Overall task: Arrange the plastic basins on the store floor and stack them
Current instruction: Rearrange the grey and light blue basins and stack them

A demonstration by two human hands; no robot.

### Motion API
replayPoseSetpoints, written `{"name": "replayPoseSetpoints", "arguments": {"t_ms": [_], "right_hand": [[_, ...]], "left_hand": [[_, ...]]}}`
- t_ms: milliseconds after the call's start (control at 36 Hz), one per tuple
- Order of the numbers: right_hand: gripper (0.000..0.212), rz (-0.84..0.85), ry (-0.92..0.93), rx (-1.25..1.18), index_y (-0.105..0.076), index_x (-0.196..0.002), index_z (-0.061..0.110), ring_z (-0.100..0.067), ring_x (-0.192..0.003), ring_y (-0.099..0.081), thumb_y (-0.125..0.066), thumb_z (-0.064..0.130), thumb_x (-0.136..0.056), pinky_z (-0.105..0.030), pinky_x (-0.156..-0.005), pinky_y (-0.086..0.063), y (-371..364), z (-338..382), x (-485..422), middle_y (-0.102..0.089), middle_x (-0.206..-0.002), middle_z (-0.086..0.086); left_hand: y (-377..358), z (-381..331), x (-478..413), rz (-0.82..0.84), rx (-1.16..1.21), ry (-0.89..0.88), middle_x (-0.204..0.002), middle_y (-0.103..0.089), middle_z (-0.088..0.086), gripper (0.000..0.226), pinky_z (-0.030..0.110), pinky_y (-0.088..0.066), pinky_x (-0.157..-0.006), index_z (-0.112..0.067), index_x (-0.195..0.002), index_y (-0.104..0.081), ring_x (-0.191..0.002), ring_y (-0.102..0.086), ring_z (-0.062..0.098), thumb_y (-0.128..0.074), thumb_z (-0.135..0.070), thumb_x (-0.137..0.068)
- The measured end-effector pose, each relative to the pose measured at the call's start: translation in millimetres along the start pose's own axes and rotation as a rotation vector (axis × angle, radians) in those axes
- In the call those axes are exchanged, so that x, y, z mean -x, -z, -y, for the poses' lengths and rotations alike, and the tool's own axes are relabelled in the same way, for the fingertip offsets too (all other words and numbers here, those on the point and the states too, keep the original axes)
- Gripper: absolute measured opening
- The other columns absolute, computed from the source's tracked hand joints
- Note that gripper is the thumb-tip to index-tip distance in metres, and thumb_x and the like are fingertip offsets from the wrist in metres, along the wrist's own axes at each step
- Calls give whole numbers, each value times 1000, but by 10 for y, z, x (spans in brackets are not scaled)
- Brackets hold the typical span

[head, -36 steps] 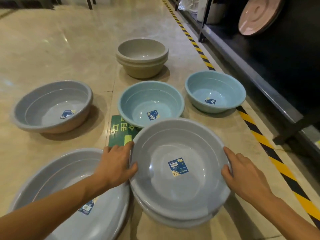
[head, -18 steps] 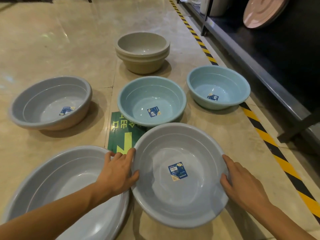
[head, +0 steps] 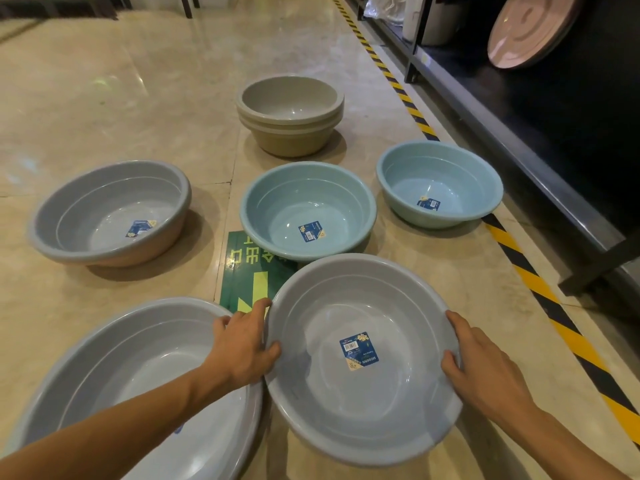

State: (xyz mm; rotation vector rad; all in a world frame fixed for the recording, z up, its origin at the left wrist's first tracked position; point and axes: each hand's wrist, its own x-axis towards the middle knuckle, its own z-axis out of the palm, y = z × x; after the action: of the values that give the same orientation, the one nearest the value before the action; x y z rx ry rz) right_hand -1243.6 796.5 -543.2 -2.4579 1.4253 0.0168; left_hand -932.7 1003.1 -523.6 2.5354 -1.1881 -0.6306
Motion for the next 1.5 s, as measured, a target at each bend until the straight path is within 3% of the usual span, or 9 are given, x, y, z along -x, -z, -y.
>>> {"name": "replayPoseSetpoints", "arguments": {"t_ms": [278,417,556,667,750,833,1000,1250,1500], "right_hand": [[68,-88,52,-20,-26,-153,32,-12,-87,-58,-60,42,-95,-28,-70,-53,382,126,-22,-59,-112,2],[69,-115,92,-20,-25,-152,36,-13,-91,-60,-61,44,-93,-36,-75,-60,741,319,-79,-60,-114,3],[69,-113,166,-16,-27,-152,35,-16,-99,-60,-62,41,-93,-35,-80,-57,1090,641,-131,-61,-123,0],[69,-116,257,-2,-29,-154,33,-18,-108,-61,-62,39,-94,-39,-88,-57,1291,989,-169,-60,-131,0],[68,-117,337,0,-32,-152,33,-16,-103,-62,-61,40,-92,-40,-86,-59,1376,1278,-218,-61,-126,0],[68,-114,425,-4,-33,-152,32,-18,-103,-63,-62,40,-91,-41,-85,-59,1409,1572,-254,-63,-126,0],[66,-64,570,-11,-30,-151,31,-20,-93,-62,-60,40,-92,-40,-82,-58,1287,2152,-270,-62,-116,-4],[59,48,722,-57,-36,-146,31,-19,-92,-62,-57,37,-91,-43,-82,-58,829,2762,-151,-63,-112,1],[67,116,744,21,-27,-153,26,-22,-95,-60,-53,41,-93,-42,-83,-56,250,2807,60,-59,-113,-5]], "left_hand": [[408,-87,124,-10,148,-70,-106,-61,-13,78,48,-24,-114,-31,-142,-31,-101,-57,12,-54,-54,-71],[696,-109,181,-76,207,-78,-103,-59,-9,80,49,-39,-107,-31,-143,-35,-91,-59,16,-56,-51,-69],[1031,-11,256,-117,206,-31,-110,-67,-1,77,47,-50,-97,-38,-142,-35,-89,-64,18,-62,-52,-71],[1273,124,443,-176,251,-17,-99,-65,-5,74,26,-50,-71,-34,-143,-37,-86,-65,11,-71,-44,-78],[1457,299,636,-227,273,-31,-92,-65,-12,85,26,-51,-70,-34,-138,-41,-82,-65,6,-59,-59,-59],[1607,475,832,-259,311,-22,-92,-60,-18,83,16,-45,-63,-37,-134,-39,-81,-63,3,-55,-61,-55],[1806,928,1201,-327,273,86,-94,-62,-16,65,18,-46,-65,-51,-126,-32,-84,-63,4,-58,-56,-66],[1686,1515,1704,-409,265,270,-93,-64,-8,77,22,-47,-64,-33,-140,-39,-82,-64,9,-57,-49,-67],[1278,1911,2022,-300,194,332,-88,-66,-9,77,26,-54,-65,-29,-143,-33,-78,-66,8,-59,-47,-73]]}}
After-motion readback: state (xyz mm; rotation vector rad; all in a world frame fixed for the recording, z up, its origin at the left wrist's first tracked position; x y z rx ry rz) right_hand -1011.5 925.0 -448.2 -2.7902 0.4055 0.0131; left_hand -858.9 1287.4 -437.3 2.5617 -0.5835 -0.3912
